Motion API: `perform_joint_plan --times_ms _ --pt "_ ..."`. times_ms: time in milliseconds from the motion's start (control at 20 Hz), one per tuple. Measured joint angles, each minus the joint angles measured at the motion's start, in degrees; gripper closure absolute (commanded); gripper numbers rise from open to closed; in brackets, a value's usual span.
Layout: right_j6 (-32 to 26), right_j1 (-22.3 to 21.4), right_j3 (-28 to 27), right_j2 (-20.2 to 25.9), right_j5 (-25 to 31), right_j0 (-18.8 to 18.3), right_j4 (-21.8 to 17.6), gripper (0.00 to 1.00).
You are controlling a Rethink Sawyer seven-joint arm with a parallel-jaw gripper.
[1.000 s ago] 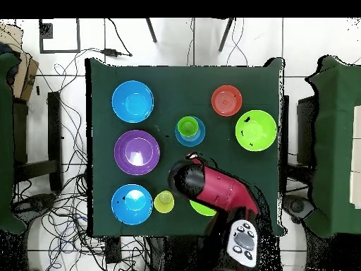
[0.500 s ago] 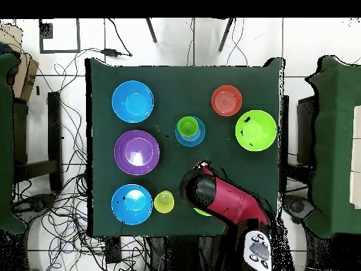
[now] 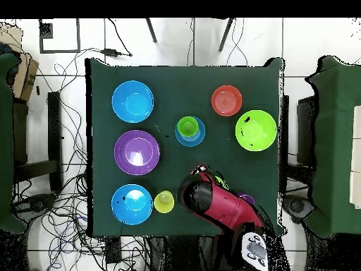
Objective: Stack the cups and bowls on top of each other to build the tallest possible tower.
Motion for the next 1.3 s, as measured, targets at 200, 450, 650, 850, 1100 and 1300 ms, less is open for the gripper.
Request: perform_joint_plan --times_ms 200,450,650,850,1100,1300 --pt "1.39 0.92 0.25 0.2 -0.02 -0.07 2.87 0.0" --pt "3.38 1.9 0.26 0.45 -0.3 -0.41 5.07 0.0" --pt "6.24 3.04 0.47 0.56 -0.97 -0.34 7.76 0.0" --pt "9.64 3.99 0.6 0.73 -1.91 -0.14 10.02 0.0" --pt "12.09 5.1 0.6 1.09 -3.62 -0.13 10.64 0.0" --pt "13.48 6.53 0.67 2.05 -5.33 -0.21 10.64 0.0"
